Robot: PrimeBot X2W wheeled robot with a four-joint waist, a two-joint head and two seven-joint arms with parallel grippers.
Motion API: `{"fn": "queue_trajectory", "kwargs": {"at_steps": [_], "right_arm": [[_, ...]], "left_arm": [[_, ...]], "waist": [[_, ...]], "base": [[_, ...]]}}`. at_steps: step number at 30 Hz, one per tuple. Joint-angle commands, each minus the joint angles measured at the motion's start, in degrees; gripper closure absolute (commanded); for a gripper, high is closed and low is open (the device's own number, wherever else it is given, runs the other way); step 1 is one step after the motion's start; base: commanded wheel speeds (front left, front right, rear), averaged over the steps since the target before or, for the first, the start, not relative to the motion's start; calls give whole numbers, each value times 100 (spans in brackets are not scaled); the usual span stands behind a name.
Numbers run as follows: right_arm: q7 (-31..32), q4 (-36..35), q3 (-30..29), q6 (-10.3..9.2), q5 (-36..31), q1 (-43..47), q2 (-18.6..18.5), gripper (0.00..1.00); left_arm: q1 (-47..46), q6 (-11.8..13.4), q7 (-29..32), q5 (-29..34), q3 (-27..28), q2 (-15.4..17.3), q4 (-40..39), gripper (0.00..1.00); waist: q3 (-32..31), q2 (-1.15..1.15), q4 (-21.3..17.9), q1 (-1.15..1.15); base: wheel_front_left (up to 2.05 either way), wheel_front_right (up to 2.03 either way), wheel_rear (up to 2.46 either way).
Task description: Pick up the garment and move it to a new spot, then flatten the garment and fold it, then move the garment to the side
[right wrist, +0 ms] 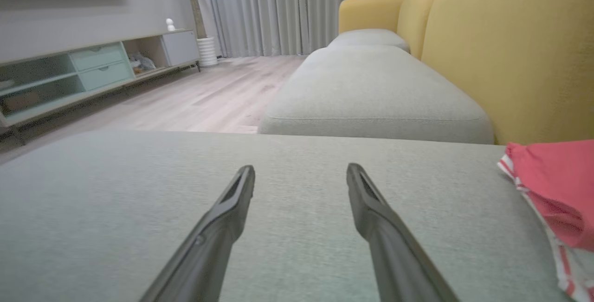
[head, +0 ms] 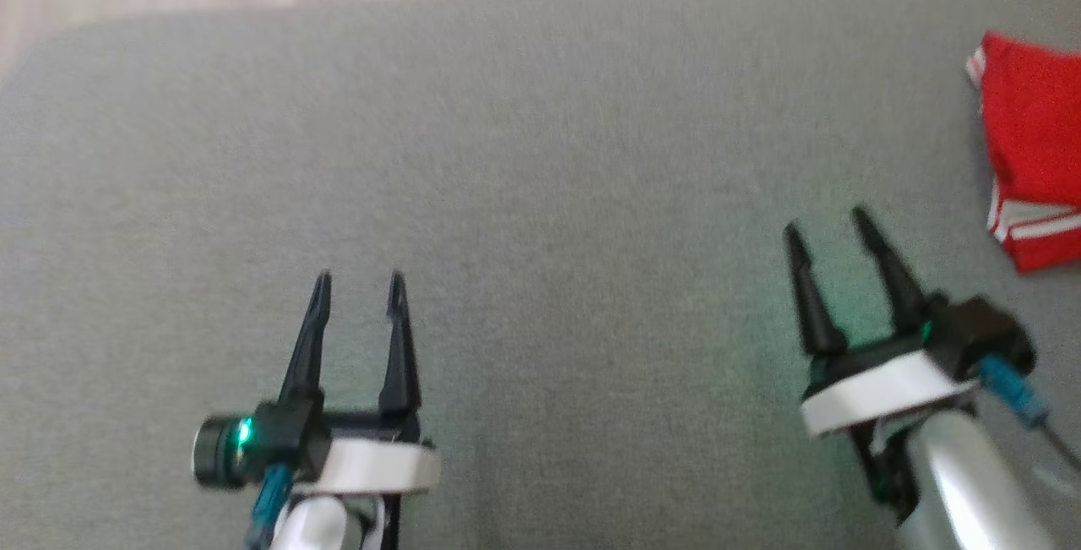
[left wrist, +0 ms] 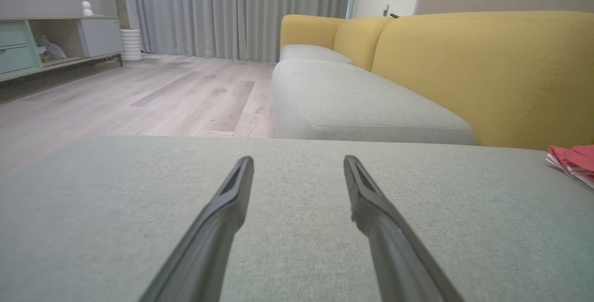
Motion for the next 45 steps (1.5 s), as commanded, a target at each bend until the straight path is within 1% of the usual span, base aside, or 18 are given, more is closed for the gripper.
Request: {"fn": "queue_trajectory", "kwargs": {"at_steps": [1,4,7,13,23,32,45], "right_arm": [[-64,-242,137,-4,-15,65,29,0],[-65,-463,167,-4,-225,419,214,0],[-65,-640,52,-4,-310,797,401,0],[-66,-719,-13,-4,-374,1269,549,0],[-66,-688,-7,-4,-250,1335,578,0],[-66,-667,-11,-4,-181,1326,580,0],[-66,-612,33,-4,-86,1289,580,0]], "left_arm": [[11,-14,-29,7,247,-5,-151,0],[296,-63,-29,176,382,-5,-166,0],[617,-126,-29,255,540,-5,-207,0],[1045,-281,-29,429,809,-5,-313,0],[1144,-402,-29,536,894,-5,-260,0],[1115,-359,-29,579,897,-5,-228,0],[1138,-351,-29,641,930,-5,-165,0]], "waist": [[-489,0,134,2],[-807,0,96,2],[-1061,0,51,2],[-1397,0,-10,2],[-1563,0,-42,2],[-1559,0,-62,2],[-1606,0,-190,2]], "base": [[0,0,0],[0,0,0],[0,0,0],[0,0,0],[0,0,0],[0,0,0],[0,0,0]]}}
